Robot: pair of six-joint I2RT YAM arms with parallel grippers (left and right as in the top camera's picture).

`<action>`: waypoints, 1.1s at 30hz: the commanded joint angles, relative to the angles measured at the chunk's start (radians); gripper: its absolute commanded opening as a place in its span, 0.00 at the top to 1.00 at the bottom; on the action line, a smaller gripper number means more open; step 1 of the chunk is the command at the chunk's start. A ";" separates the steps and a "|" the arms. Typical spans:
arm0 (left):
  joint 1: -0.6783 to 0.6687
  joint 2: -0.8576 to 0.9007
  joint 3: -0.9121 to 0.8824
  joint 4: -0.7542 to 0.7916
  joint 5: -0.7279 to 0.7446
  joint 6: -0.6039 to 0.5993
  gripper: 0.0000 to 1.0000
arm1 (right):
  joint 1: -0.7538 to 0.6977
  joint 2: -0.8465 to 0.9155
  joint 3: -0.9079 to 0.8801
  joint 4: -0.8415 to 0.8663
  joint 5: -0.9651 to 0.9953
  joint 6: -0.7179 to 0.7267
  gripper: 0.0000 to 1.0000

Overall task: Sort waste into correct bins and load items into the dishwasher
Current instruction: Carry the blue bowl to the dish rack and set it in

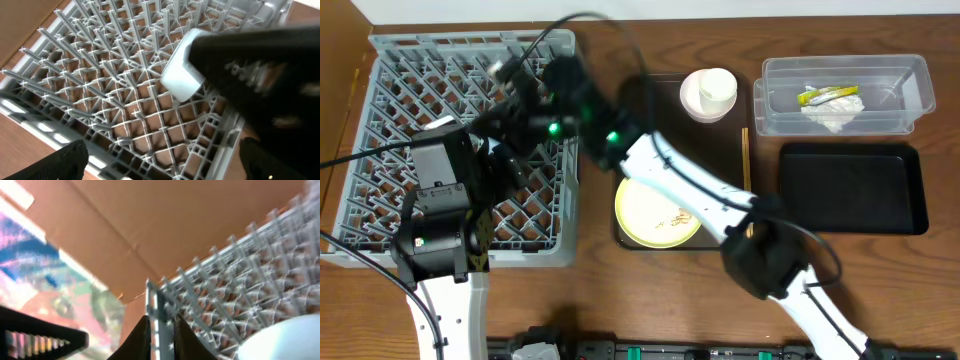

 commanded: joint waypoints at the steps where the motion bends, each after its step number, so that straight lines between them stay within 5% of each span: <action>1: 0.005 0.002 0.024 0.000 -0.004 -0.011 0.02 | 0.015 0.074 0.009 -0.015 -0.009 0.040 0.85; 24: 0.005 0.002 0.024 0.000 -0.004 -0.011 0.02 | -0.011 -0.092 0.011 -0.565 0.695 -0.097 0.87; 33: 0.005 0.002 0.024 0.000 -0.004 -0.011 0.02 | -0.042 -0.134 0.011 -0.584 0.676 -0.103 0.75</action>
